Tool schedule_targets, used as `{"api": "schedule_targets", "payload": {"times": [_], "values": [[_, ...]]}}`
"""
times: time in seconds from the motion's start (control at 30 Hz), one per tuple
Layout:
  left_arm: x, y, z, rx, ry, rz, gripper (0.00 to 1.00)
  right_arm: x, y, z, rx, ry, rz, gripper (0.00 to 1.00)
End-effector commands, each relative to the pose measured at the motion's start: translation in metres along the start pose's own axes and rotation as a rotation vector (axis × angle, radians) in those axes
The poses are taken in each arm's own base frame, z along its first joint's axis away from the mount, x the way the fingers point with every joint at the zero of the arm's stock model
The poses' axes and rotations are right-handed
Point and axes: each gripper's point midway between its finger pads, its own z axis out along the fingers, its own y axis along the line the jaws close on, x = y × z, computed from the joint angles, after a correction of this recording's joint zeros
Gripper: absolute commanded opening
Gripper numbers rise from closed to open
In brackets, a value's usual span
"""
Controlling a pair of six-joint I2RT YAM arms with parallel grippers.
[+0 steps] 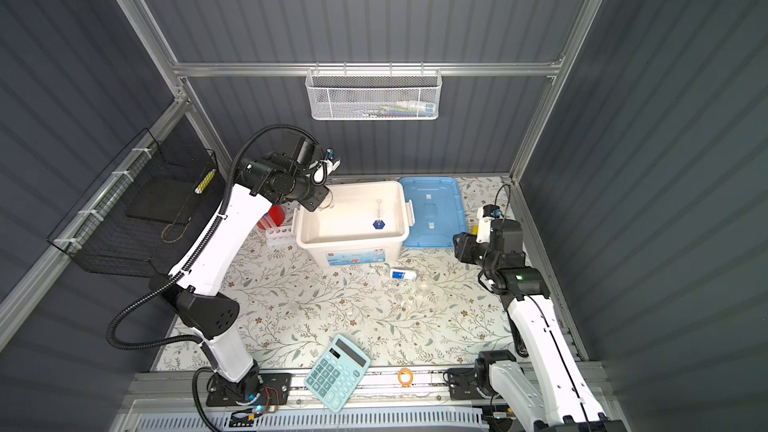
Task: Organize the chemistry lab equipment
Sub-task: 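Lower the held beaker down into the white bin with left gripper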
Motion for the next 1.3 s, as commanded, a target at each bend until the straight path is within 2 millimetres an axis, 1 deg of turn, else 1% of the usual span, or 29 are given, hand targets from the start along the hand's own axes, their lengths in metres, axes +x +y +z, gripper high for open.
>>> {"api": "schedule_targets", "payload": {"times": [0.0, 0.07, 0.17, 0.27, 0.47, 0.77, 1.0, 1.03, 1.2, 1.27], "values": [[-0.003, 0.008, 0.026, 0.013, -0.002, 0.022, 0.0, 0.002, 0.0, 0.006, -0.014, 0.001, 0.023, 0.54], [0.0, 0.011, 0.043, 0.034, 0.013, 0.006, 0.0, 0.003, 0.001, 0.009, -0.024, 0.008, 0.031, 0.55], [0.006, 0.009, 0.073, 0.072, 0.043, -0.011, 0.0, 0.005, 0.002, 0.013, -0.038, 0.019, 0.047, 0.54], [0.009, 0.009, 0.093, 0.11, 0.051, -0.034, 0.0, 0.006, 0.002, 0.015, -0.038, 0.029, 0.052, 0.54], [0.017, 0.009, 0.126, 0.132, 0.108, -0.026, 0.0, 0.008, -0.002, 0.016, -0.021, 0.026, 0.046, 0.55], [0.044, -0.005, 0.173, 0.164, 0.204, -0.026, 0.0, 0.012, -0.005, 0.022, -0.01, 0.053, 0.05, 0.54], [0.056, -0.015, 0.196, 0.203, 0.242, -0.041, 0.0, 0.015, -0.008, 0.024, 0.003, 0.068, 0.05, 0.54], [0.053, -0.015, 0.201, 0.201, 0.224, -0.045, 0.0, 0.015, -0.008, 0.025, 0.004, 0.069, 0.051, 0.54], [0.06, -0.019, 0.209, 0.216, 0.23, -0.054, 0.0, 0.016, -0.009, 0.027, 0.009, 0.075, 0.054, 0.54], [0.059, -0.021, 0.21, 0.217, 0.204, -0.053, 0.0, 0.017, -0.009, 0.029, 0.009, 0.081, 0.056, 0.54]]}}
